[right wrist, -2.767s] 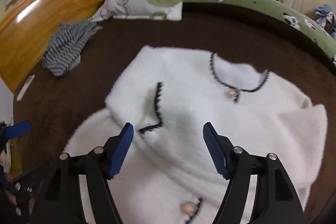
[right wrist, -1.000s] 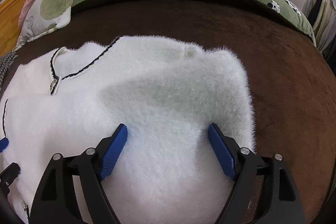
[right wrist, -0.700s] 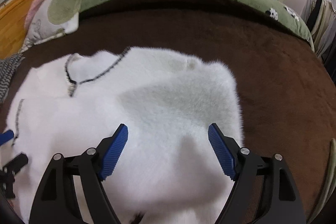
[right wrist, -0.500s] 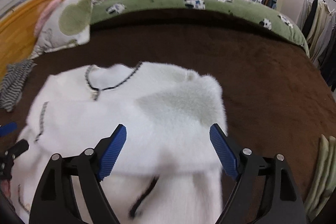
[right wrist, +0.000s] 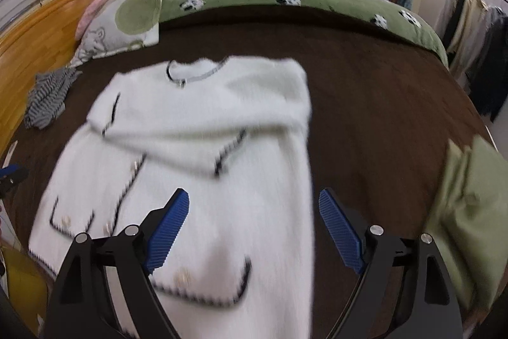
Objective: Fold large clothes
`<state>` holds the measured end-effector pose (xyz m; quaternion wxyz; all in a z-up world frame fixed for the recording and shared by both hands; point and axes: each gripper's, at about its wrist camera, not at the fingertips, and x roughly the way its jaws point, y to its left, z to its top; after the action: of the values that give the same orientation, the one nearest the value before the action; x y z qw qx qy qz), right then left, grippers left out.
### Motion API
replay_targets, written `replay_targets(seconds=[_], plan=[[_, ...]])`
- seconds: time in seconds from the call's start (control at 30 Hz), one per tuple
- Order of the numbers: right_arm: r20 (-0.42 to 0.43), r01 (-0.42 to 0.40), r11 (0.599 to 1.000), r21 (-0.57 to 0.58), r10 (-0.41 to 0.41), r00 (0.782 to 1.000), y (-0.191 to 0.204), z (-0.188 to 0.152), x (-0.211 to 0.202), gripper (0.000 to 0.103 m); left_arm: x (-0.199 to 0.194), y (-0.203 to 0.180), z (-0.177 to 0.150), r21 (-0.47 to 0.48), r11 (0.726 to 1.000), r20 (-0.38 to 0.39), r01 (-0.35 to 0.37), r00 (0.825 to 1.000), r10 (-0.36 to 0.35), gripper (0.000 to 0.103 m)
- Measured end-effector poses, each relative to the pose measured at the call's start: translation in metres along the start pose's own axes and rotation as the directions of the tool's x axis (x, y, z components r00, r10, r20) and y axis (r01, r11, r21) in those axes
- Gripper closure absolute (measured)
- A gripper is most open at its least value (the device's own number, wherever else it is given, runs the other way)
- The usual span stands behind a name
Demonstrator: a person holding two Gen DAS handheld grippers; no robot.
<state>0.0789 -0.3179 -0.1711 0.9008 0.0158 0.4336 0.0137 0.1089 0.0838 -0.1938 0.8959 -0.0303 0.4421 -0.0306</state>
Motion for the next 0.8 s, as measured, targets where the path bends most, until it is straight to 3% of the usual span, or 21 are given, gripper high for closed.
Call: replay_targets(seconds=[0.13, 0.4, 0.53, 0.8], plan=[[-0.036, 0.019, 1.000, 0.003, -0.019, 0.999, -0.005, -0.045, -0.017, 0.019, -0.007, 0.026, -0.040, -0.047, 0.999, -0.037, -0.008, 0.999, 0.006, 0.007], [-0.084, 0.023, 0.996, 0.085, -0.016, 0.996, -0.029, -0.108, -0.018, 0.019, 0.002, 0.049, -0.104, -0.038, 0.999, -0.092, 0.003, 0.996, -0.006, 0.007], [-0.109, -0.006, 0.990, 0.141, 0.022, 0.994, -0.037, -0.130, -0.009, 0.019, 0.011, 0.049, -0.128, -0.036, 0.999, -0.109, 0.008, 0.994, -0.012, 0.007], [-0.154, -0.035, 0.983, 0.181, 0.063, 0.986, -0.043, -0.150, 0.014, 0.019, 0.019, 0.056, -0.149, -0.101, 0.990, -0.095, 0.101, 0.989, -0.110, 0.007]])
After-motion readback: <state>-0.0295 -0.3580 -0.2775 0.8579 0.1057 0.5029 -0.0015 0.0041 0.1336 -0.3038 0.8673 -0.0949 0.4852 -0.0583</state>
